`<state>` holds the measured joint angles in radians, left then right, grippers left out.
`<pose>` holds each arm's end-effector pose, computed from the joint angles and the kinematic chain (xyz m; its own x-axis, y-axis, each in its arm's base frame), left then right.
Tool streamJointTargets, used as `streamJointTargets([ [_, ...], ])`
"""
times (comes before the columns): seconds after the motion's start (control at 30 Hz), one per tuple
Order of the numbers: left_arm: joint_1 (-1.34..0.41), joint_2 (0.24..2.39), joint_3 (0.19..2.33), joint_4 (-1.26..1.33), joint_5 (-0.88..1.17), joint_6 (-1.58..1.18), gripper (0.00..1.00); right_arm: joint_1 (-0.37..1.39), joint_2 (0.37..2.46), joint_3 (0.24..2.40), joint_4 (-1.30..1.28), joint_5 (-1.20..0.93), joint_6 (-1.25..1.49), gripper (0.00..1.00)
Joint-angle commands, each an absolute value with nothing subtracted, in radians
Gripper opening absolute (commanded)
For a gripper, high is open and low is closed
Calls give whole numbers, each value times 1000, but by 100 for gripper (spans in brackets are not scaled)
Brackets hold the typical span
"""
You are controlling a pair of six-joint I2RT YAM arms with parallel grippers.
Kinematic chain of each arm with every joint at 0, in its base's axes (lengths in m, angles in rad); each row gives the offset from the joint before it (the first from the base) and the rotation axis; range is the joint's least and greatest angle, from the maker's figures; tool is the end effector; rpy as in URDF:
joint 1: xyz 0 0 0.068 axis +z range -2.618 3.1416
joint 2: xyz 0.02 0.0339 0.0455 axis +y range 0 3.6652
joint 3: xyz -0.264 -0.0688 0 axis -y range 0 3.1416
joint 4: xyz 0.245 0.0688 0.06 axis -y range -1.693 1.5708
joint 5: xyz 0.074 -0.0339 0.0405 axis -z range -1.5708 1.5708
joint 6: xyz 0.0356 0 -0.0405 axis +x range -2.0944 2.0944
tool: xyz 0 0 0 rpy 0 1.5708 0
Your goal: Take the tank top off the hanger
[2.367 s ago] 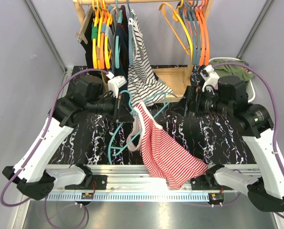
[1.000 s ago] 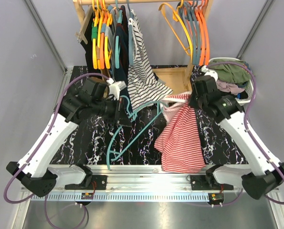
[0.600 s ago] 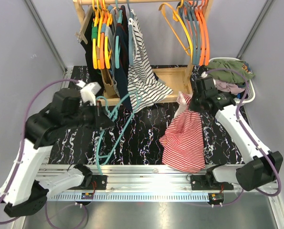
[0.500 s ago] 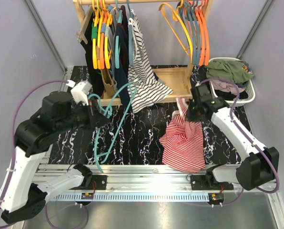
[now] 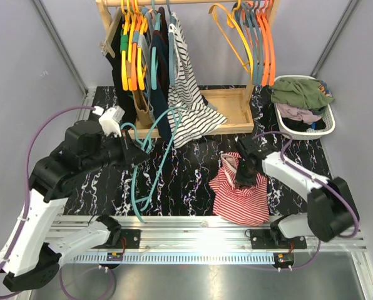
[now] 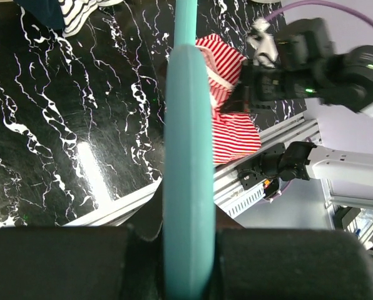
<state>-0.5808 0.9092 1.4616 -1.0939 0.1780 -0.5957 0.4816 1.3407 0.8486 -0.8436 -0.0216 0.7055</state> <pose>0.1038 -0.0757 0.4452 -0.7309 -0.1809 -0.6581 0.3102 0.7709 -0.5564 0.2031 0.1070 0.2011 -0.9593 0.2301 -0.1637 0.2029 0.9648 0.1670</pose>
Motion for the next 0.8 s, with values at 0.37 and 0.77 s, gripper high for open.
streamJointTargets([
  [0.37,-577,833,1430,-985,213,-640,0,560,1623,963,-719,66,703,100],
  [0.77,-577,822,1393,-950,250,-652,0,258,1652,920,-552,-71,772,0],
])
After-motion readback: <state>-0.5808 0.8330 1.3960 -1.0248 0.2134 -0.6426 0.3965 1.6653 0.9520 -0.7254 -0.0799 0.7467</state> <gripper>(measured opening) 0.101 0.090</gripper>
